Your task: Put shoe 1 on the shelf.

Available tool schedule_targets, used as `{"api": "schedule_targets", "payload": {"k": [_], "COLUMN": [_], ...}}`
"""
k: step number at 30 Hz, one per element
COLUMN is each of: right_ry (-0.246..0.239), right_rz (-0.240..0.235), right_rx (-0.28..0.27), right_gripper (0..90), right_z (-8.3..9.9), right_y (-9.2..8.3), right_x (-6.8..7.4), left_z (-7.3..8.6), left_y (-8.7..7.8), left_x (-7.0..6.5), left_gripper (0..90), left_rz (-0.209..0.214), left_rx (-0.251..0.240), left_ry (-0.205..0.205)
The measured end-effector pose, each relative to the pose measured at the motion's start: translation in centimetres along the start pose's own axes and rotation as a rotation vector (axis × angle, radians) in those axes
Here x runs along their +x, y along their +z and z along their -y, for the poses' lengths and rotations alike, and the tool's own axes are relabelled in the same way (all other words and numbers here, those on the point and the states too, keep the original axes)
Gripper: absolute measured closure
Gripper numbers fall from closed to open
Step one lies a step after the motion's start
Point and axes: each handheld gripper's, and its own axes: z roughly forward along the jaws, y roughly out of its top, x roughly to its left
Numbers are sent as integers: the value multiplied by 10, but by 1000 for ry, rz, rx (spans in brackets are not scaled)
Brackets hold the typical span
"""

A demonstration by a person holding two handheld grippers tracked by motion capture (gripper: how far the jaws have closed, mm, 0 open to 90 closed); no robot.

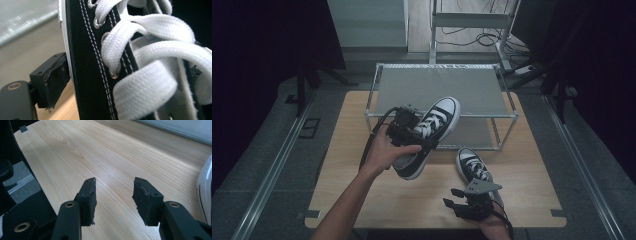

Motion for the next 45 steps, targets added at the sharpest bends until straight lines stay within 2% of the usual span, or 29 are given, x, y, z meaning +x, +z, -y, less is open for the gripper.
{"api": "schedule_targets", "payload": {"k": [3, 12, 20, 30, 41, 45], "right_ry": [2, 0, -4, -3, 2, -1], "right_rz": [-1, -6, -7, -8, -14, -10], "right_rx": [3, 6, 9, 5, 4, -4], "right_gripper": [528, 527, 528, 528, 528, 528], "right_z": [0, 0, 0, 0, 0, 0], "right_y": [0, 2, 1, 2, 1, 0], "right_x": [0, 1, 0, 2, 1, 1], "left_z": [-9, -39, -56, -81, -103, -111], "left_y": [-2, -4, -1, 9, 22, 26], "left_x": [4, 13, 16, 33, 52, 60], "left_gripper": [126, 126, 126, 126, 126, 127], "left_rz": [7, -15, -13, -35, -86, -98], "left_rx": [-6, -6, 0, 18, 60, 63], "left_ry": [-7, -17, -24, -73, -111, -150]}}
